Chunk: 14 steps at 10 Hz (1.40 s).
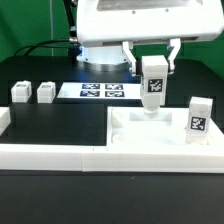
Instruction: Assemble square table
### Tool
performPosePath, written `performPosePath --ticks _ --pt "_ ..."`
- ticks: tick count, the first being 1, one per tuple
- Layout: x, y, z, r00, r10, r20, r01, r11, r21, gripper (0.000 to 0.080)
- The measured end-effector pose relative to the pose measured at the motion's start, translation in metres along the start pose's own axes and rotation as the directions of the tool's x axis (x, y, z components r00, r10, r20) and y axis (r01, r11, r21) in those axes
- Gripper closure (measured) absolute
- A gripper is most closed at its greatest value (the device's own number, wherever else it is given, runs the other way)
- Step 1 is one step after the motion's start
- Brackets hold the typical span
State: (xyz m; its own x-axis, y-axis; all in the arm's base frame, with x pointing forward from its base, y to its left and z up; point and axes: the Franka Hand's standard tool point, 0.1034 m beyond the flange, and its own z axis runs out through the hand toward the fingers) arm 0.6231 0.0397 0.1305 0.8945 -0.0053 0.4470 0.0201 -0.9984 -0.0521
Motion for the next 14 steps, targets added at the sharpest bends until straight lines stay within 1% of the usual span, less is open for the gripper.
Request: performPosePath --ticks 1,2,3,5,6,8,9,10,11,12,14 --pt "-0.001 0.002 -0.001 1.000 0.001 -0.013 -0.001 1.000 -0.007 0.0509" --pt "-0.014 0.012 -0.003 0.998 -0.002 -0.068 0.000 0.999 -0.041 0.0509" --pt "-0.026 0.016 0.002 0.998 -0.003 -0.057 0.000 0.999 -0.049 0.0509" --pt "-0.031 0.035 0.012 0.997 -0.002 -0.071 -0.003 0.997 -0.073 0.0509" --pt "-0.034 0.040 0.016 0.998 0.004 -0.066 -0.009 0.997 -0.075 0.0509" --pt "-0.032 0.043 0.022 0.998 0.008 -0.065 -0.013 0.997 -0.077 0.0509" --pt "-0.032 0.039 0.024 0.998 0.015 -0.063 -0.020 0.997 -0.073 0.0509" --pt "-0.032 0.030 0.024 0.998 0.011 -0.063 -0.015 0.998 -0.065 0.0509" --pt "-0.028 0.025 0.025 0.998 0.010 -0.065 -0.013 0.998 -0.059 0.0509" --pt "-0.024 0.025 0.027 0.997 0.010 -0.070 -0.014 0.998 -0.060 0.0509" --pt "-0.024 0.026 0.029 0.997 0.008 -0.075 -0.013 0.998 -0.061 0.0509"
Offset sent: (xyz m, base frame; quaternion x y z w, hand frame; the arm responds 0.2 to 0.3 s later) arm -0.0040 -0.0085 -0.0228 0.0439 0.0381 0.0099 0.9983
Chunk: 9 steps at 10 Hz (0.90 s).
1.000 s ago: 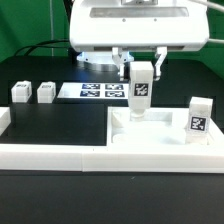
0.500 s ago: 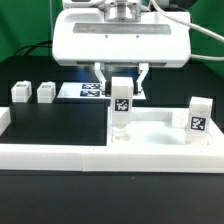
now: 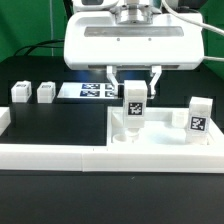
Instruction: Assemble square table
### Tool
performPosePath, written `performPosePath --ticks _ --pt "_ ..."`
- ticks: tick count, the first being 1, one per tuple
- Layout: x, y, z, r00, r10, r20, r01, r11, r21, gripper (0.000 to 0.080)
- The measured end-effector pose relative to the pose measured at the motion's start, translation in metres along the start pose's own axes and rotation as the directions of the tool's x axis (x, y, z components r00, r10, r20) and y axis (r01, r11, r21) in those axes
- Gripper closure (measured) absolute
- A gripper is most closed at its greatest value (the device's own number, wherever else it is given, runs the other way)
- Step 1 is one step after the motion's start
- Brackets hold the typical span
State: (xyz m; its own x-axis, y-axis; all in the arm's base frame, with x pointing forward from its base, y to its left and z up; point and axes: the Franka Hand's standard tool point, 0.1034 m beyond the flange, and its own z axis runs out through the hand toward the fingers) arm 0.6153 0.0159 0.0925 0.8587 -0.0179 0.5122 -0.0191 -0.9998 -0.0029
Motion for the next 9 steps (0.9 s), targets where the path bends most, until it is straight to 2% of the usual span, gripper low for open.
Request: performPosePath --ticks 3,6,9 --pt "0.000 0.004 0.000 1.000 0.002 0.001 -0.002 1.000 -0.004 0.0509" --pt "-0.004 0.014 0.003 1.000 0.000 0.000 0.000 1.000 -0.016 0.0509" --pt "-0.008 0.013 0.007 1.000 0.000 -0.002 0.000 1.000 -0.018 0.0509"
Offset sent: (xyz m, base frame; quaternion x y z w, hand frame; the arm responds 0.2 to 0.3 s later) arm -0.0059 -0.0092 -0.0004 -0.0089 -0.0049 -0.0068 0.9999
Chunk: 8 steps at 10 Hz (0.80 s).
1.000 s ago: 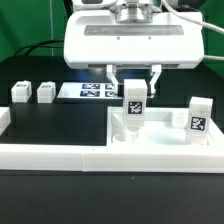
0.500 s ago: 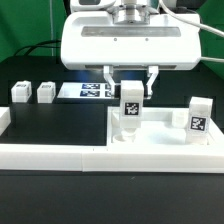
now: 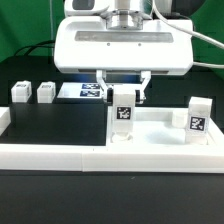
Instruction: Assemble square table
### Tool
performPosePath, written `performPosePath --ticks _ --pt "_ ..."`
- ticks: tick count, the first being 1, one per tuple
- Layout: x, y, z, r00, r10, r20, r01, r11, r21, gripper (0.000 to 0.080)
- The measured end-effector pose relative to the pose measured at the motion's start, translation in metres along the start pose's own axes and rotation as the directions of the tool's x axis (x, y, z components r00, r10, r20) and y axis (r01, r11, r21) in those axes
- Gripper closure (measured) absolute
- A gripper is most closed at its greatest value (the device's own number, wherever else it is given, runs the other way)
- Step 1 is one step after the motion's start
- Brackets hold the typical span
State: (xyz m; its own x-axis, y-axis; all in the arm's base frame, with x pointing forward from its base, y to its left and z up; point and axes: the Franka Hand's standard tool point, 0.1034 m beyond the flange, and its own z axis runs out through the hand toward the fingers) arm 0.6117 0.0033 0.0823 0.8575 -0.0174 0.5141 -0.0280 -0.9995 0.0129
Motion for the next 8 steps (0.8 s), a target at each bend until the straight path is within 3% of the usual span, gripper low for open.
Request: performPosePath --ticks 8 --pt "-0.0047 -0.0041 0.0051 1.000 -0.009 -0.027 0.009 1.000 -0.010 0.0488"
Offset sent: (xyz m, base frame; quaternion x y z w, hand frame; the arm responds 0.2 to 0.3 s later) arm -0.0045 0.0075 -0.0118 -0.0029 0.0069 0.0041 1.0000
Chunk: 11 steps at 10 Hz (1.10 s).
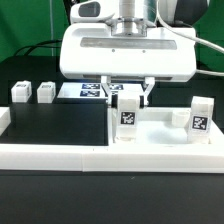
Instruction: Assemble square table
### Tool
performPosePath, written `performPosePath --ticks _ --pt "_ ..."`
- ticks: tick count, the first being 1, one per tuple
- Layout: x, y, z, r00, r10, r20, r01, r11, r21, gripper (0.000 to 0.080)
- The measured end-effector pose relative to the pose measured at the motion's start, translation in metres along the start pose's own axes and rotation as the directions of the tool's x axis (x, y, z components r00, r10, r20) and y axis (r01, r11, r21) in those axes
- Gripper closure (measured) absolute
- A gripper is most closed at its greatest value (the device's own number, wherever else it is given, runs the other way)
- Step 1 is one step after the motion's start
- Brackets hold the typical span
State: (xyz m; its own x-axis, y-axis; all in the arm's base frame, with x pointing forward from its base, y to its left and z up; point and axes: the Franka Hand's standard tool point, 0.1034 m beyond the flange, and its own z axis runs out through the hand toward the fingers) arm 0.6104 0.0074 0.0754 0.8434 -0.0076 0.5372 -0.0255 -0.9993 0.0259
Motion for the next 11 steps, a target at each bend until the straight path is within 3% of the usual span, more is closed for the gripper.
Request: performPosePath --ticks 1,2,3,11 --pt "0.0000 0.0001 0.0000 1.000 0.000 0.000 0.000 1.000 0.000 0.0488" --pt "0.0000 0.0001 0.0000 1.000 0.000 0.000 0.000 1.000 0.000 0.0284" --pt "0.0000 0.0002 0.0000 1.000 0.000 0.000 0.000 1.000 0.000 0.0191" --pt "-0.0008 -0.0003 0.0001 1.000 0.013 0.022 -0.013 1.000 0.006 0.0150"
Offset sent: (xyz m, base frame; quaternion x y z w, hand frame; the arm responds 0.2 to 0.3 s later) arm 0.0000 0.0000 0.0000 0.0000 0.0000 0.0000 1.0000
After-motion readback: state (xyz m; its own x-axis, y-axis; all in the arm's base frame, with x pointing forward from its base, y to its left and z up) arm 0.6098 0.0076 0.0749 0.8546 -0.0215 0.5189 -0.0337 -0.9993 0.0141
